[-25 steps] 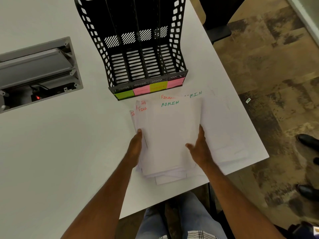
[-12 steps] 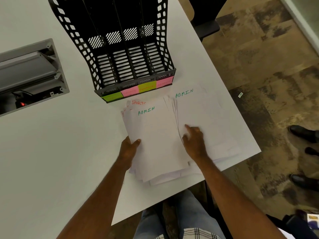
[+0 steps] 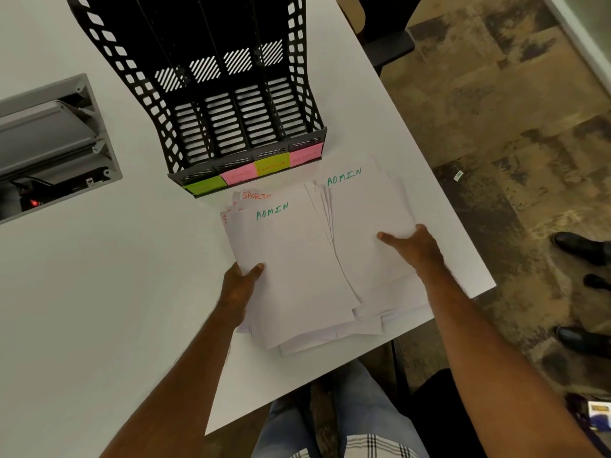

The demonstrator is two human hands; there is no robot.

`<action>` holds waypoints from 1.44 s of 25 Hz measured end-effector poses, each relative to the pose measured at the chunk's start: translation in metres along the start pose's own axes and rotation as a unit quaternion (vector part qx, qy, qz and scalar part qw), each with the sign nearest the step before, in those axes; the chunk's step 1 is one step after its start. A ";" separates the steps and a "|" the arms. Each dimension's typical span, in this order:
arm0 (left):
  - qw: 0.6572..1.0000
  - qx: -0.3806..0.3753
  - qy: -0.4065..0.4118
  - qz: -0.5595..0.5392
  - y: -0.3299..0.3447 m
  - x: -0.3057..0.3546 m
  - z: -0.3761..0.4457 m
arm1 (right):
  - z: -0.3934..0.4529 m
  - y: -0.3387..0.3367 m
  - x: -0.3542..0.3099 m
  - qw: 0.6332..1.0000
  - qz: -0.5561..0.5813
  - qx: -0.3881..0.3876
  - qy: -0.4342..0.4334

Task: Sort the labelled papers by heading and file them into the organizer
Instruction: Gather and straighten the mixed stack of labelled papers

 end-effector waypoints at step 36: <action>0.998 -0.029 -0.052 -0.020 -0.005 0.000 0.002 | -0.112 0.100 -0.031 0.971 0.117 -0.119 -0.173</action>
Point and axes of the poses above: each hand's wrist, its own z-axis towards the middle knuckle, its own y-axis out of the palm, x = y × z, the point moved 5 cm from there along z, towards the middle knuckle, and after that the axes turned 2 degrees about -z, right-handed, at the moved point
